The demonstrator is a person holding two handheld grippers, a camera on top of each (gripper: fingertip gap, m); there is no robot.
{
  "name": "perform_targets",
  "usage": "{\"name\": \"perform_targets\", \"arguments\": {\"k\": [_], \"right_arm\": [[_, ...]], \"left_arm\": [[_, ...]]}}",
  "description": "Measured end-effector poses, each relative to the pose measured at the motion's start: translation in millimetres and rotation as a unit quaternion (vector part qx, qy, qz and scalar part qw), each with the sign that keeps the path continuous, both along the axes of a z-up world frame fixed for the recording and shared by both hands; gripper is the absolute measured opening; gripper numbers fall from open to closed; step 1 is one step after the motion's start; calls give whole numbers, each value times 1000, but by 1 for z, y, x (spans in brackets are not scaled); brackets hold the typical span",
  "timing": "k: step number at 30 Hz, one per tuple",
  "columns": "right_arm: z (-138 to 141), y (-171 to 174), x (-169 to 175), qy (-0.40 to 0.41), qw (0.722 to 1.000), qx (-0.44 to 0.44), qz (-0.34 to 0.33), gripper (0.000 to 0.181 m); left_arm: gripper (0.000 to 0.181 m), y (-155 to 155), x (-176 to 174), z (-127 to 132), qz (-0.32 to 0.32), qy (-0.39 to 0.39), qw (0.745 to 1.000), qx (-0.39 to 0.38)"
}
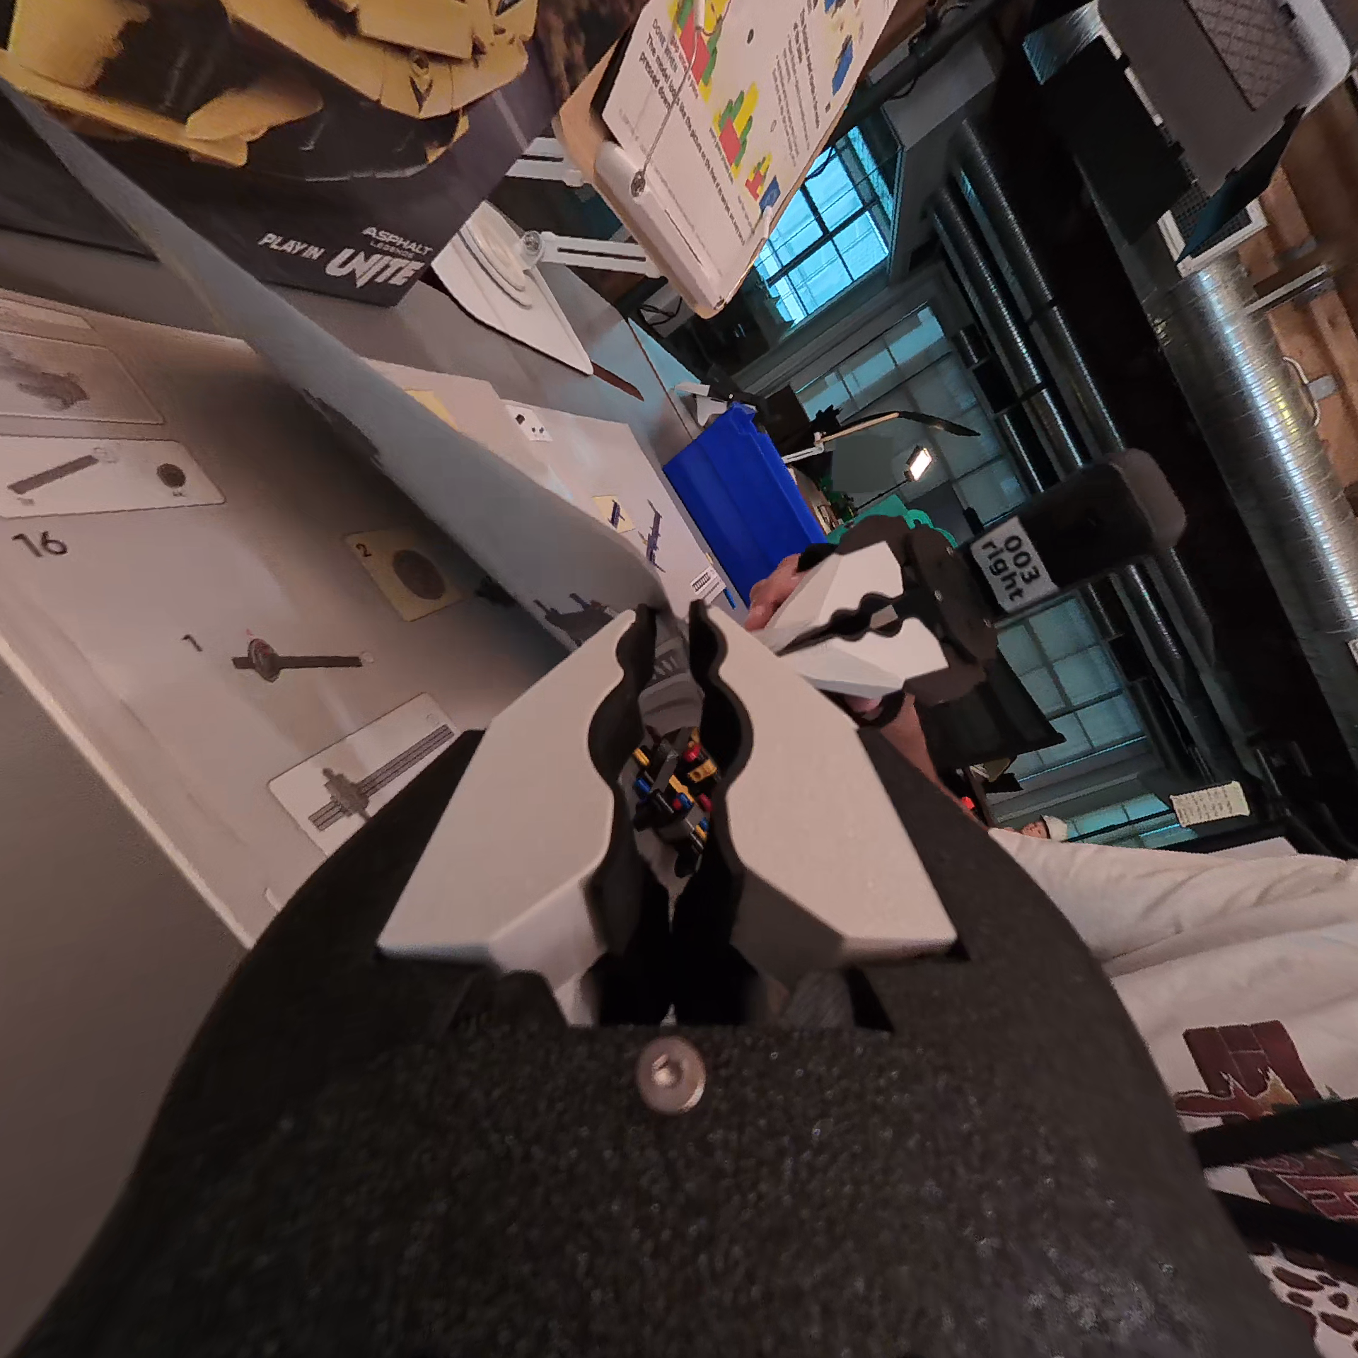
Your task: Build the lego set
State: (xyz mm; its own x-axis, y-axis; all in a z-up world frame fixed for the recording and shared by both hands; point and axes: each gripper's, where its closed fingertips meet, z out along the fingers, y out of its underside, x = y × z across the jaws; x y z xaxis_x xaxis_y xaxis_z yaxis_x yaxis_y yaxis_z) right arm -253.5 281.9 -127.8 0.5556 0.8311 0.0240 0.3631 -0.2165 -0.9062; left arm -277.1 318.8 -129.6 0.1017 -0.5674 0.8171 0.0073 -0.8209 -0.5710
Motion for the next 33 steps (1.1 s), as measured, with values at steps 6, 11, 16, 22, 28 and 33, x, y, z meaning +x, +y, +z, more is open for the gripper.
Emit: {"name": "perform_targets", "arguments": {"k": [6, 11, 16, 22, 28, 33], "right_arm": [[0, 6, 18, 52, 998, -44, -16, 0], [1, 9, 21, 58, 997, -36, -28, 0], [9, 5, 9, -21, 996, 80, -42, 0], [6, -7, -4, -142, 967, 212, -28, 0], [-17, -14, -11, -42, 998, 38, 17, 27], [9, -9, -4, 197, 962, -178, 63, 46]], "left_arm": [[7, 5, -6, -6, 9, 13, 1000, 6], [31, 20, -19, -2, 78, 46, 995, 33], [38, 17, -29, 21, 140, 99, 981, 94], [45, -4, 14, 4, 20, 22, 998, -59], [4, 1, 21, -13, 13, 42, 997, -56], [3, -8, 12, -8, -7, 9, 999, -39]]}}
